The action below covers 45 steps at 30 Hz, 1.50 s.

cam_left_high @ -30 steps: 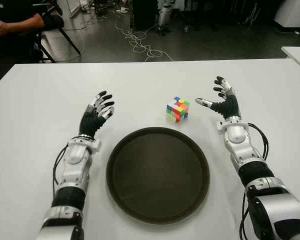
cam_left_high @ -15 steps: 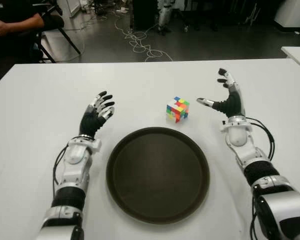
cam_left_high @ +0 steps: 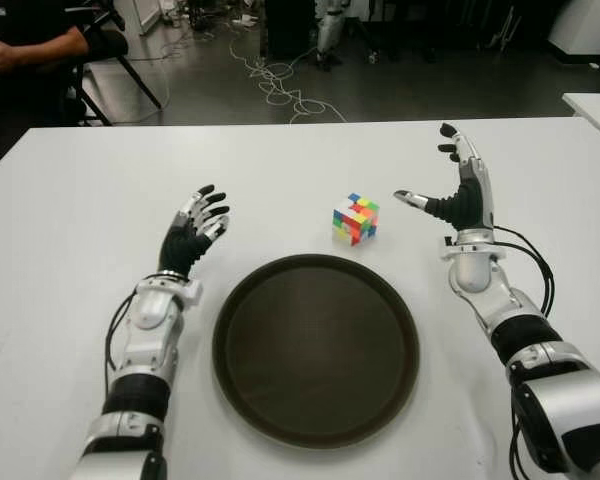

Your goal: Pick up the Rubik's Cube and put it in the plate

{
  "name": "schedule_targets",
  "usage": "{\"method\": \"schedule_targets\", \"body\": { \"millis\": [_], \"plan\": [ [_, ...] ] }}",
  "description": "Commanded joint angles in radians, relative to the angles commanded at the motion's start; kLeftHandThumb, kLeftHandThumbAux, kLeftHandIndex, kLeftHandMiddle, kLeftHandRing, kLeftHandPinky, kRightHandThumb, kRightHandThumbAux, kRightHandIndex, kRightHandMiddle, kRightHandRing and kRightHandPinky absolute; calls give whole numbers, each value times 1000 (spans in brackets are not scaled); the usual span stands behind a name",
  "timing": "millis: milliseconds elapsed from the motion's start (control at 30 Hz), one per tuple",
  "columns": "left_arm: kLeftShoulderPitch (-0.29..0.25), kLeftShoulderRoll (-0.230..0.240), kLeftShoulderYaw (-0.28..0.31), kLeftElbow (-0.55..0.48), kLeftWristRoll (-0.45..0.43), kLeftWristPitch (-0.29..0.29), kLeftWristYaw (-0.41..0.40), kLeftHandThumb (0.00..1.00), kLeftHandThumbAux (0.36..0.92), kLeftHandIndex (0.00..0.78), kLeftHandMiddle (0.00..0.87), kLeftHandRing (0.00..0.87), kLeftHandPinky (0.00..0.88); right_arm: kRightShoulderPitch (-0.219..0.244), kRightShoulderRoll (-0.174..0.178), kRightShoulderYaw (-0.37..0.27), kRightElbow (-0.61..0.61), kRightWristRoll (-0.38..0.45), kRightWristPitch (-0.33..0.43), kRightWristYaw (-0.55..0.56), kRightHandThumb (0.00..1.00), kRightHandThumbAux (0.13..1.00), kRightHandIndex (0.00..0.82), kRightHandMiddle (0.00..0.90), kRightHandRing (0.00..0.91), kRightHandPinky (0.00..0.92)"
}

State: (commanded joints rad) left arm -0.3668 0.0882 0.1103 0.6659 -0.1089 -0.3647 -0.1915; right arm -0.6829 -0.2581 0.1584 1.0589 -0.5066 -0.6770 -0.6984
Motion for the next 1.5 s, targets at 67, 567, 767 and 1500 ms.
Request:
{"method": "schedule_targets", "body": {
  "millis": [67,567,767,1500],
  "plan": [
    [0,0,0,0,1,1,0,299,718,123,185,183,216,-6,-7,10,0,-19,-11,-37,0,842,127,186,229,264],
    [2,1,3,-2,0,5,-8,319,718,124,190,188,231,-61,-54,74,-123,-177,-90,-278,30,875,144,199,229,267],
    [4,1,2,-7,-2,8,-10,323,720,128,191,191,236,-101,-66,102,-133,-232,-83,-334,31,875,125,190,226,265],
    [7,0,1,-7,0,4,-13,331,730,125,189,188,234,-312,-43,299,49,-310,1,-115,9,858,183,250,273,329]
  ]
}}
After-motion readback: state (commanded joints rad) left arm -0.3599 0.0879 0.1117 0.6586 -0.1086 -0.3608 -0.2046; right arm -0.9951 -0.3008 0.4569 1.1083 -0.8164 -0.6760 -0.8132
